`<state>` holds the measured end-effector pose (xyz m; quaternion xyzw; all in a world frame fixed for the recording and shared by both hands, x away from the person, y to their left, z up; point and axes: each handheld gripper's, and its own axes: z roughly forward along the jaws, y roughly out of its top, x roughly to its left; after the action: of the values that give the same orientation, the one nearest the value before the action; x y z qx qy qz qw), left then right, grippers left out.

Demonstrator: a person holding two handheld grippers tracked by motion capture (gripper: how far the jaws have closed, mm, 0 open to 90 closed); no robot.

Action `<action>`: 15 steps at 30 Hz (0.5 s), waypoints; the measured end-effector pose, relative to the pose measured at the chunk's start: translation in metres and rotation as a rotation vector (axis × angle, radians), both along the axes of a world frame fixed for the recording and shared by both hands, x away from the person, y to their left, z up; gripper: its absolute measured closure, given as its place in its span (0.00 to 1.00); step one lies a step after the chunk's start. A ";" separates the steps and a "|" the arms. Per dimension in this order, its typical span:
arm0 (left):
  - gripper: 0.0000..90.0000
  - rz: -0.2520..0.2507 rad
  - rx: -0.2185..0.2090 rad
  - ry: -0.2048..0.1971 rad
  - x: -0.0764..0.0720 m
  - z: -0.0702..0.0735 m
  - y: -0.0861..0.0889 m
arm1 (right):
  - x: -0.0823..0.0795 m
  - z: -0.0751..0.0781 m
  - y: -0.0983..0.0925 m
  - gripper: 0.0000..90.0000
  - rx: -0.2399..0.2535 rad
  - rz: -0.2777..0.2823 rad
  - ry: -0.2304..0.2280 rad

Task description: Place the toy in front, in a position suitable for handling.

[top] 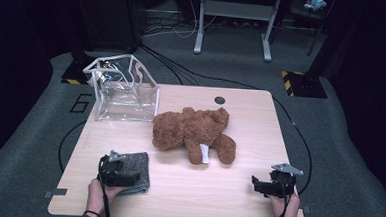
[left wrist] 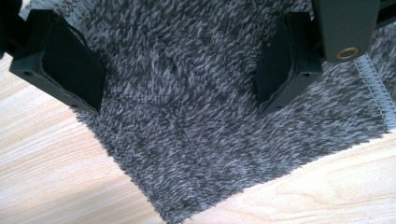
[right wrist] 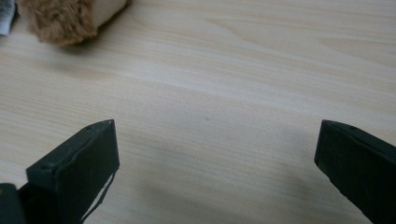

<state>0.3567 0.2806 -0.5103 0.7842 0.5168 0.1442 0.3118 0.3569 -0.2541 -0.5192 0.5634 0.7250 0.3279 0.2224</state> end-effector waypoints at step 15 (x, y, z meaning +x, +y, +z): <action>0.24 0.034 0.075 -0.074 -0.009 -0.007 -0.011 | -0.005 -0.011 0.004 0.00 -0.047 -0.004 0.000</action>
<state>0.3473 0.2697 -0.5174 0.7806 0.5122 0.1979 0.2986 0.3522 -0.2498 -0.5305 0.5596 0.7313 0.3102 0.2361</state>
